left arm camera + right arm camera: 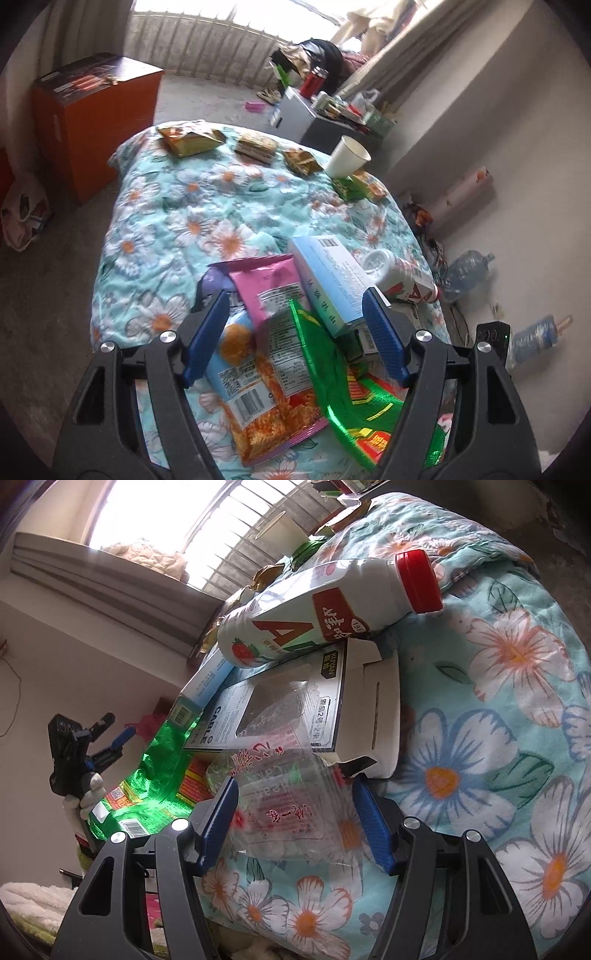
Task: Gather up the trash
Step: 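Grasp the blue-white card box with the left tool while the right tool grasps the clear plastic bag, then carry the card box and plastic bag over the blue wastebasket with both tools, then open both tools to drop the box and bag into the wastebasket, then move both open tools back toward the bed, then grasp the white box with the left tool while the right tool grasps the white milk bottle, then carry the white box and milk bottle over the blue wastebasket with both tools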
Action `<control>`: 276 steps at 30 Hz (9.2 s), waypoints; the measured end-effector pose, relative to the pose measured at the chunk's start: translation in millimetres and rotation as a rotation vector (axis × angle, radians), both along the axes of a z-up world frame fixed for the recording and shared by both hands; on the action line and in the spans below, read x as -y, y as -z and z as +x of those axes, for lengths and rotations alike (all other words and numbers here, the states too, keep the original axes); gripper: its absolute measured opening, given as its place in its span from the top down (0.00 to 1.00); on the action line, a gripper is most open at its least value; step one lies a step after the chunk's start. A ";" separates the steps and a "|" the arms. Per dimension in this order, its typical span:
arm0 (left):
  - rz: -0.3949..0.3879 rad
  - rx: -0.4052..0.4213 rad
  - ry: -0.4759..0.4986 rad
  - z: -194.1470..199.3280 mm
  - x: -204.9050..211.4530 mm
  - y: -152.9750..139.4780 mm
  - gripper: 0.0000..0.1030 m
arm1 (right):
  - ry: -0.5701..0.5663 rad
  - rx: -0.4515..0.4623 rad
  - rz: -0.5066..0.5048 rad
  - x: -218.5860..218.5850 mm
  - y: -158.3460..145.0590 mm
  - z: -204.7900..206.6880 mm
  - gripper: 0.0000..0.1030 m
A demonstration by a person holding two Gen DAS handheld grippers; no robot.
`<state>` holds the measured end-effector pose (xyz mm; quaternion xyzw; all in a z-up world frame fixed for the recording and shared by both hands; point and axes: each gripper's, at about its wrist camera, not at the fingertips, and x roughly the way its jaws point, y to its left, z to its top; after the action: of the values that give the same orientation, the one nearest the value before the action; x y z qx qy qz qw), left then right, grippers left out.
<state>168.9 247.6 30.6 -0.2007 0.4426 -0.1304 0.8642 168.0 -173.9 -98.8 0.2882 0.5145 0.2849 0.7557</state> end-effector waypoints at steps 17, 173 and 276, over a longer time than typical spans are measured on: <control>0.038 -0.564 0.132 142.5 86.5 70.1 0.27 | -0.016 0.031 0.013 2.7 2.6 -6.3 0.39; -0.139 0.245 0.344 -112.2 227.0 -38.4 0.21 | 0.265 0.440 -0.291 70.3 -104.5 -74.2 0.36; 0.308 0.053 0.122 -49.1 255.4 58.7 0.77 | 0.163 -0.009 -0.127 33.9 -47.0 -1.8 0.43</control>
<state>119.8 -7.8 -28.0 -0.0353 0.4457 -0.1184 0.8866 166.2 -207.8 -51.8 0.2820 0.5096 0.1880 0.7908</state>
